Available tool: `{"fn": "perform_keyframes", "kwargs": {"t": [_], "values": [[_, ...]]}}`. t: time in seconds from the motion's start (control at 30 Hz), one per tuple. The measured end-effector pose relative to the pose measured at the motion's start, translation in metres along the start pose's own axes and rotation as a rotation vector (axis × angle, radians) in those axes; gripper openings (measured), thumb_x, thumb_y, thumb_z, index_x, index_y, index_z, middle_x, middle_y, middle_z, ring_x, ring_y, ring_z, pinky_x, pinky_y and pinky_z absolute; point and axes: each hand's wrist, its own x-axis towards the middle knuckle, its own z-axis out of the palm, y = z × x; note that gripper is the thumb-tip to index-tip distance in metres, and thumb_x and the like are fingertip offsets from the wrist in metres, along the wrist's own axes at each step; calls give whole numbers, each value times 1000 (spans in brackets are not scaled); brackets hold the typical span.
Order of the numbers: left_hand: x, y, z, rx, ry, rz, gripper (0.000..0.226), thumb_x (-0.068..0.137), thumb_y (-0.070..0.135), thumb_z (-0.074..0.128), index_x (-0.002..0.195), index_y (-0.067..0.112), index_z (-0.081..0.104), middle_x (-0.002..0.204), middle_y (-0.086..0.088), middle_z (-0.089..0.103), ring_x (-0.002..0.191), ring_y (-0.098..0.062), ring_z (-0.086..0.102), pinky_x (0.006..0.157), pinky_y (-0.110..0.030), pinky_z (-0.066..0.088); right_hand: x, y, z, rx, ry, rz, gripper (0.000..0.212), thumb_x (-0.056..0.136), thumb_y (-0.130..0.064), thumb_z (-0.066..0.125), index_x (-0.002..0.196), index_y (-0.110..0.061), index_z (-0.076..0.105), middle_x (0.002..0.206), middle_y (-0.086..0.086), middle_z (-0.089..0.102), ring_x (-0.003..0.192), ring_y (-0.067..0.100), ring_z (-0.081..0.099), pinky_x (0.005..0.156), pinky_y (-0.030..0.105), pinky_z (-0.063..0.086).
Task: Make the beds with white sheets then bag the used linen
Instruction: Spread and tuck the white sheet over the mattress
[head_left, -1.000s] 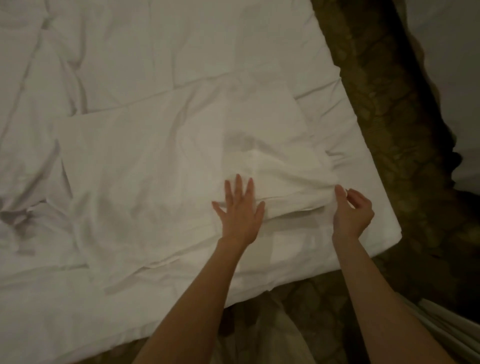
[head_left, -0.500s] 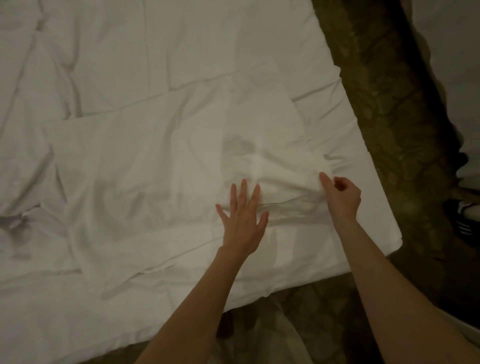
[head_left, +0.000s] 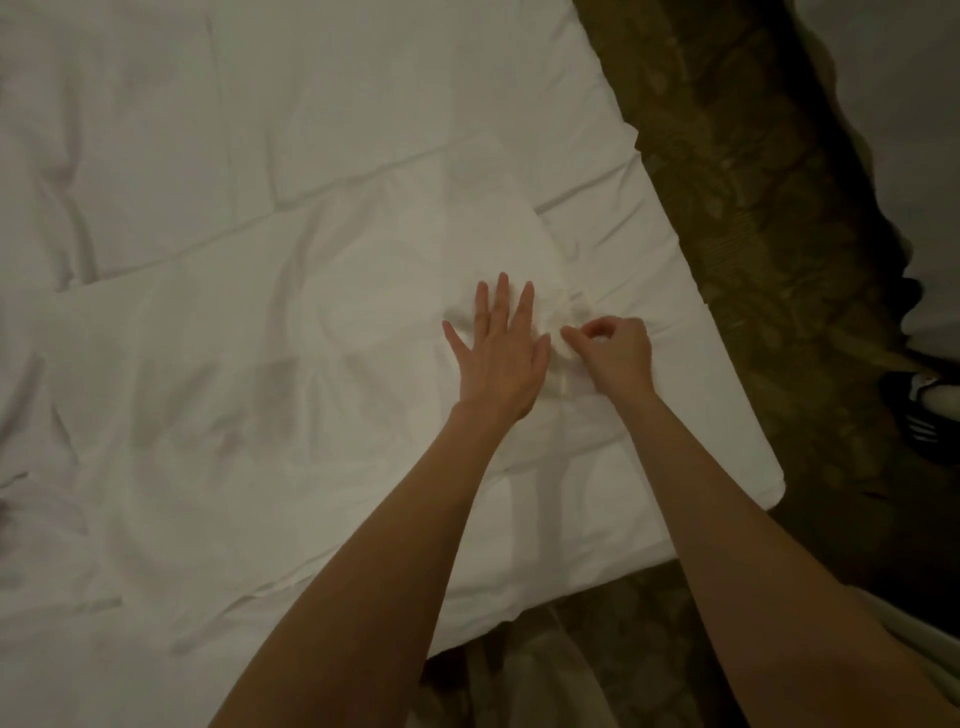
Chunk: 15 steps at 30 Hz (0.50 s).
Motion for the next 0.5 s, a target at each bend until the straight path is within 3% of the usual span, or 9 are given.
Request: {"fn": "perform_keyframes", "kwargs": {"t": [0.13, 0.27, 0.37, 0.43, 0.5], "values": [[0, -1, 1, -2, 78, -14, 59, 104, 40, 25, 155, 28, -1, 162, 1, -14, 148, -19, -17, 112, -62, -8, 4, -11, -25, 18, 75, -111, 20, 83, -28, 74, 85, -10, 65, 97, 4, 59, 89, 13, 54, 82, 23, 42], [-13, -19, 18, 54, -52, -46, 61, 103, 43, 25, 154, 28, -4, 161, 1, -18, 147, -20, -20, 112, -67, -2, 1, 2, -25, -64, -88, 64, 36, 86, -42, 68, 102, -10, 58, 95, 1, 59, 91, 18, 57, 80, 28, 44], [-20, -27, 23, 98, -131, -1, 64, 102, 46, 26, 154, 27, -7, 160, -1, -21, 147, -22, -21, 112, -65, -4, -9, 3, -25, -229, -117, 39, 42, 87, -52, 61, 101, -15, 49, 95, 0, 54, 87, 18, 53, 78, 32, 42], [-22, -27, 17, -35, -158, 10, 64, 102, 47, 27, 154, 27, -5, 161, 2, -18, 147, -18, -20, 114, -60, -8, -16, -3, -26, -309, -105, -12, 44, 88, -51, 60, 105, -11, 55, 94, 0, 54, 87, 19, 53, 77, 31, 40], [-24, -29, 3, -341, -173, -54, 65, 102, 48, 33, 155, 28, 2, 163, 5, -6, 149, -13, -9, 118, -52, -8, -23, -13, -23, -272, -111, -57, 42, 90, -45, 61, 107, -7, 60, 95, 2, 57, 93, 25, 58, 79, 31, 41]]}}
